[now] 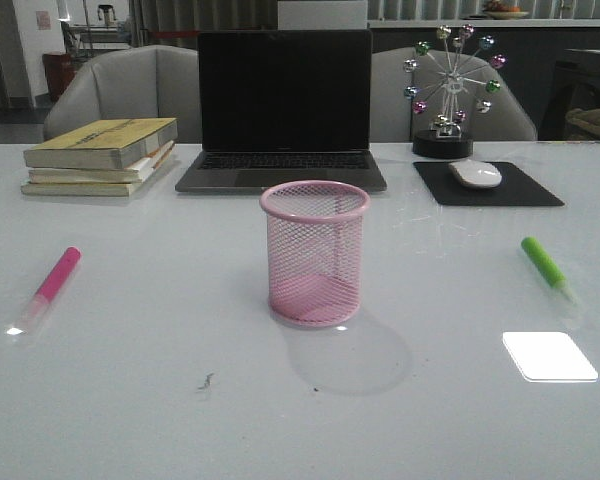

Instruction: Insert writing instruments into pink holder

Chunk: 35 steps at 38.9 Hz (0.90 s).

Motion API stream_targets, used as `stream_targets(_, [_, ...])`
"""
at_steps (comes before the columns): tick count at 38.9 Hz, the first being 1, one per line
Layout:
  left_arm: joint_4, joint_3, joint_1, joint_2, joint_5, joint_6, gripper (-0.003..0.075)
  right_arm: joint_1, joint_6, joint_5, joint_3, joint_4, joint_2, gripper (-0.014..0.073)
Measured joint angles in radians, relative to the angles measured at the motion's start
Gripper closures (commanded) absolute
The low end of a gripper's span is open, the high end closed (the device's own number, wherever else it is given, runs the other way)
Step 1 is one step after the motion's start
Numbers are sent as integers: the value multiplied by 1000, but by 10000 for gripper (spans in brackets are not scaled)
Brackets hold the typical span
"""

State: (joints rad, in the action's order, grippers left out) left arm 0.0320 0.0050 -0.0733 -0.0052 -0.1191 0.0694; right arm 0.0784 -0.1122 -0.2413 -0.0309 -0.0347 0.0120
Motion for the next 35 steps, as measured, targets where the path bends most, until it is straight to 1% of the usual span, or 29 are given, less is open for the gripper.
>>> stream_targets(15, [0,0,0,0,119,0,621,0,0,-14,0,0,0,568])
stream_targets(20, [0,0,0,0,187,0,621,0,0,4,0,0,0,568])
stream_targets(27, [0,0,0,0,323,0,621,0,0,109,0,0,0,568])
stream_targets(31, [0,0,0,0,385,0,621,0,0,227,0,0,0,568])
stream_targets(35, [0,-4,0,0,407,-16,621,0,0,367,0,0,0,568])
